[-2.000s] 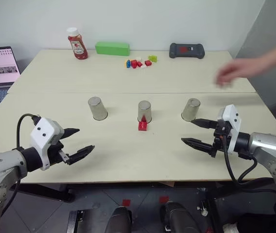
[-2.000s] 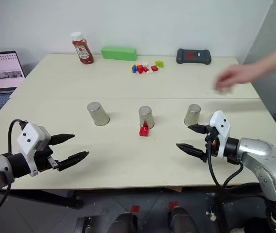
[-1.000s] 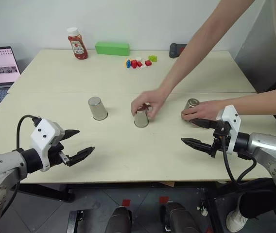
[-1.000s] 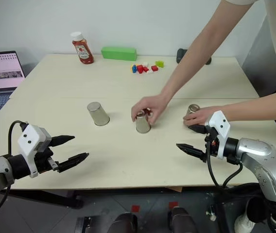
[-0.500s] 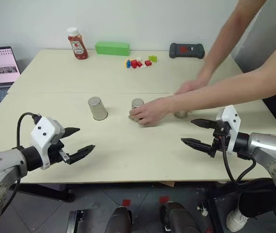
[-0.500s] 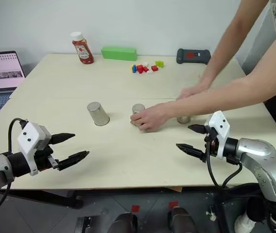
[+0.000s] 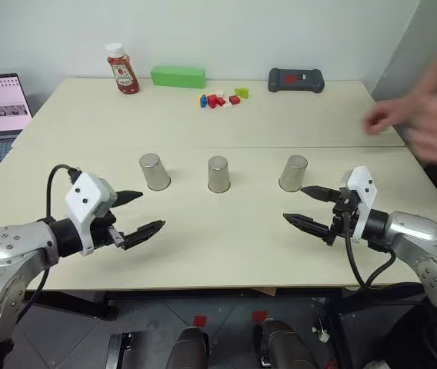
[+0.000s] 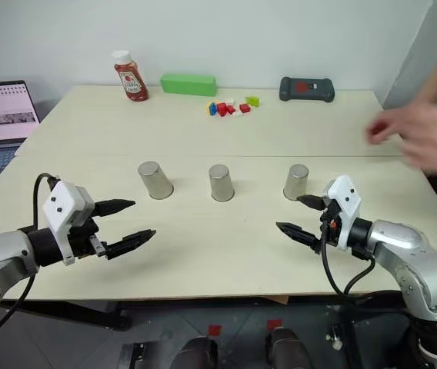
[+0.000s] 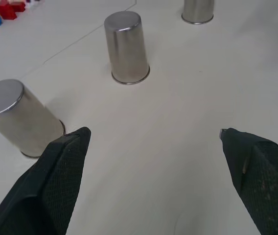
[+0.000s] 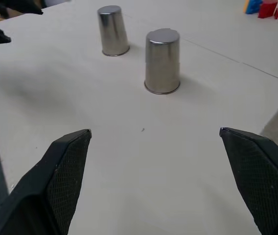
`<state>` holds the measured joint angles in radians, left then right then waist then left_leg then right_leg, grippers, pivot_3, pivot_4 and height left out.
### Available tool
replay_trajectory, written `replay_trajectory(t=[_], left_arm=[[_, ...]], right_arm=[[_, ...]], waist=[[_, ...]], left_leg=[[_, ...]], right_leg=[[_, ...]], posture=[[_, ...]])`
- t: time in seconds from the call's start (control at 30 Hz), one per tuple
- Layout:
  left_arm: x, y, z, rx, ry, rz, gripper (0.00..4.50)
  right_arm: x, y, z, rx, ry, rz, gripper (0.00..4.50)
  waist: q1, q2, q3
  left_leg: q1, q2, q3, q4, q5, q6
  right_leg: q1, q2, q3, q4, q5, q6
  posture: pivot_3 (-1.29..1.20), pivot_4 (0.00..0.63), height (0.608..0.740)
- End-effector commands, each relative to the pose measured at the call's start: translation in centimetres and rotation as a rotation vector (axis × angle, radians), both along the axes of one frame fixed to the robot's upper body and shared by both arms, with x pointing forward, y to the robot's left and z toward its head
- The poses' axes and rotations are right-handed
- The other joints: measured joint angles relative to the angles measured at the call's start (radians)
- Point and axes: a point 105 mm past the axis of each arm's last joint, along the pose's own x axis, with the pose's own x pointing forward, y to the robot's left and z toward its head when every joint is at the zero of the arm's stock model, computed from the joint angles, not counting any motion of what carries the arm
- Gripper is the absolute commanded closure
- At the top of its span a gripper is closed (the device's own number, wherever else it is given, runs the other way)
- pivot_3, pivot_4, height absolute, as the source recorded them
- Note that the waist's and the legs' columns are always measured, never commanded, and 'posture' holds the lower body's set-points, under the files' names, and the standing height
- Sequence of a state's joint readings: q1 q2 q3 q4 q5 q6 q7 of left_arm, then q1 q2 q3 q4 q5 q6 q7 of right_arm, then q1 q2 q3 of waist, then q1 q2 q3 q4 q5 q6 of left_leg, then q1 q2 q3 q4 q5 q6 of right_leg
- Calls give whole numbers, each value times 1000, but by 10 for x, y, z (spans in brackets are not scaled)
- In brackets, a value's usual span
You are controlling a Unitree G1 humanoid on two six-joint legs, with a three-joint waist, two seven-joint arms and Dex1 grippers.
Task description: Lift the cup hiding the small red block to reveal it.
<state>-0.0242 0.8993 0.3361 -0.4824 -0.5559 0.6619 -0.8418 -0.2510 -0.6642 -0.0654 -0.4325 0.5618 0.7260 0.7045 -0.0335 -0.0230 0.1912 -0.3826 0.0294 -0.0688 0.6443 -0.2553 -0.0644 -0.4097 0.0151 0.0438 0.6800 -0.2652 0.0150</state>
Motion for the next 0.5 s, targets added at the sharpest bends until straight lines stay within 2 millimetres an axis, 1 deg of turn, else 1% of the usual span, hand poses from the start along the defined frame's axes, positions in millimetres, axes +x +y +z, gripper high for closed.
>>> replay_trajectory(t=[0.03, 0.1, 0.27, 0.37, 0.5], left_arm=[[0, -16, 11, 2, -33, -74, 0], [1, -23, 14, -3, -33, -102, 0], [0, -41, 15, -16, -21, -169, 0], [-2, -48, 13, -18, -9, -204, 0], [-1, -52, 11, -16, 0, -226, 0]], right_arm=[[25, -3, 12, 1, -90, -120, 28], [41, -5, 13, 13, -99, -194, 28], [72, -11, 10, 28, -95, -352, 28], [81, -11, 8, 48, -89, -391, 28], [87, -14, 11, 71, -100, -434, 28]], waist=[[-1, 0, 0], [-2, 0, 0], [-2, 0, 0], [-1, 0, 0], [-1, 0, 0]], left_leg=[[0, 0, 0, 0, 0, 0], [0, 0, 0, 0, 0, 0], [-1, 0, 0, 0, 0, 0], [-2, 0, 0, -1, 0, 0], [-3, 0, 1, -1, 0, 0]], right_leg=[[0, 0, 0, 0, 0, 0], [0, 0, 0, 0, 0, 0], [-1, 0, 0, 0, 0, 0], [-2, 0, 1, 0, 0, 0], [-2, 0, 1, 0, 0, 0]], posture=[[0, 150, 740], [0, 150, 740], [0, 150, 740], [0, 150, 740], [0, 150, 740]])
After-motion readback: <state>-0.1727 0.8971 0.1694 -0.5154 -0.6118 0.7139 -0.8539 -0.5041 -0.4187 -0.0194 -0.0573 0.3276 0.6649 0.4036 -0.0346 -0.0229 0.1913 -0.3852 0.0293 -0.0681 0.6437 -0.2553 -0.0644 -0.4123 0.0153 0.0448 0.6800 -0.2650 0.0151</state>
